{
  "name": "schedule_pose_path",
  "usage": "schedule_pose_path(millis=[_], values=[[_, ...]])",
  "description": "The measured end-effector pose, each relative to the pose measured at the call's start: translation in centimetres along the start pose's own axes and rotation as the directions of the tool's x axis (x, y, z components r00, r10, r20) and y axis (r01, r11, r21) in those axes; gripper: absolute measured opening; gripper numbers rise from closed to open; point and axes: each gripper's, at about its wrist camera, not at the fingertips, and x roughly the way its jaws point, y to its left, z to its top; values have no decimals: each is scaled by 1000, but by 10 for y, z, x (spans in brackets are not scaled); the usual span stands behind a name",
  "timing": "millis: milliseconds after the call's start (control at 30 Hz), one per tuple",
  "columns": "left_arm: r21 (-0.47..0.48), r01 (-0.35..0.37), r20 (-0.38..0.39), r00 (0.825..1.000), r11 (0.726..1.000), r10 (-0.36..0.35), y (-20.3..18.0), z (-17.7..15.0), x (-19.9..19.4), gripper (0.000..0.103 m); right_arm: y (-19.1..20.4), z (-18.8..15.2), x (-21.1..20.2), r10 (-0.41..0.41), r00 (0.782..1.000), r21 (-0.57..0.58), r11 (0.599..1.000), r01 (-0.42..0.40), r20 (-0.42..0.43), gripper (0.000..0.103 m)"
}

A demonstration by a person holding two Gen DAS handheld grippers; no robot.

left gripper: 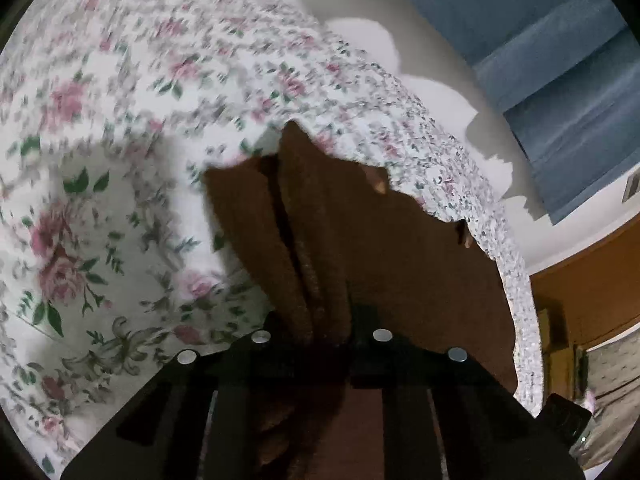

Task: Fold small clothes
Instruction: 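Lift the folded shirt bundle with the left gripper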

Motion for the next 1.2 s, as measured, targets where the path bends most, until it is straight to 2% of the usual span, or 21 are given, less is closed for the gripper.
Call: schedule_pose_path(millis=[267,367,467,567,800,933,1033,1200], values=[[88,-102,34,994,991,100,-89,14,-18,14,-2,-1,-21,5,1000,29,1000,-5,-3,100],[120,-143,32,990,982,140,-128,13,-11,13,-10,-2,-45,5,1000,31,1000,-4,-15,100],[179,-190,38,982,965,186,-170,6,1,12,-19,-6,-77,-35,999,-12,999,35,-5,99],[196,-187,37,982,963,184,-204,-1,13,12,-35,-10,-109,-68,998,-25,997,68,13,99],[269,-184,29,983,945,183,-284,-31,58,11,-105,-28,-195,-103,987,114,990,89,123,100],[292,-185,-3,981,938,194,-310,-50,88,11,-135,-37,-219,-115,980,180,980,85,165,100],[306,-211,-6,975,928,224,-324,-66,110,11,-150,-42,-224,-104,978,228,972,62,180,100],[303,-254,-23,961,918,274,-329,-82,143,12,-151,-41,-224,-99,976,211,976,56,195,100]])
